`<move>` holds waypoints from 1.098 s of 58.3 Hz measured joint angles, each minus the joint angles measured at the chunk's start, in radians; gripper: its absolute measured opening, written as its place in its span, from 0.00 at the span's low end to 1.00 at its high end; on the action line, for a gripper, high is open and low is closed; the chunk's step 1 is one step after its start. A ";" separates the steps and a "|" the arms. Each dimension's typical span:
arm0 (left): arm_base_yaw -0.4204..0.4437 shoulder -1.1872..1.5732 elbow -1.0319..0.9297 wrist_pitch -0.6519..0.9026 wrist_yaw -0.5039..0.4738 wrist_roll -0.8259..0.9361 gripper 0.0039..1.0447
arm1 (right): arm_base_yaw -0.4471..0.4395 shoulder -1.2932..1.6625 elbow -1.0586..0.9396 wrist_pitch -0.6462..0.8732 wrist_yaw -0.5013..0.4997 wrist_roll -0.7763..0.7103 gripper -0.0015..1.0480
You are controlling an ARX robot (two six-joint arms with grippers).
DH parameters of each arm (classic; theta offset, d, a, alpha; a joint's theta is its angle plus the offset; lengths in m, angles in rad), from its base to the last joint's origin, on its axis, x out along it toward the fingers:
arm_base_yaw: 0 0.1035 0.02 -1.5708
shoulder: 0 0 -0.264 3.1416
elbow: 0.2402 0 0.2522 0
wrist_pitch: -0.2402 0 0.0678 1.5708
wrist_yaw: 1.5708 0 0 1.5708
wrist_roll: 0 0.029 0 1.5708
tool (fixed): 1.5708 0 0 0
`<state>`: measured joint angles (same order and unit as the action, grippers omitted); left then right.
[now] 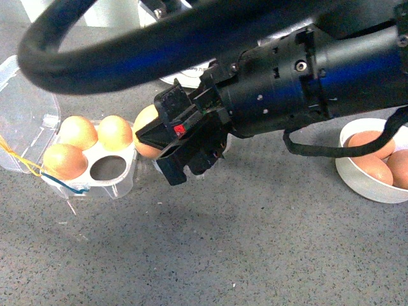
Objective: Put egg into box
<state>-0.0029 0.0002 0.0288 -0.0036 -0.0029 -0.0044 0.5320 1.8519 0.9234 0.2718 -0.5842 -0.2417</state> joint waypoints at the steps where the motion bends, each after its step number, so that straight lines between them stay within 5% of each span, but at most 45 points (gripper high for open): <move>1: 0.000 0.000 0.000 0.000 0.000 0.000 0.94 | 0.001 0.004 0.005 -0.002 -0.002 -0.003 0.37; 64: 0.000 0.000 0.000 0.000 0.000 0.000 0.94 | 0.108 0.211 0.241 -0.100 0.063 -0.133 0.37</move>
<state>-0.0029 0.0002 0.0288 -0.0036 -0.0032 -0.0044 0.6403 2.0624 1.1645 0.1715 -0.5213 -0.3748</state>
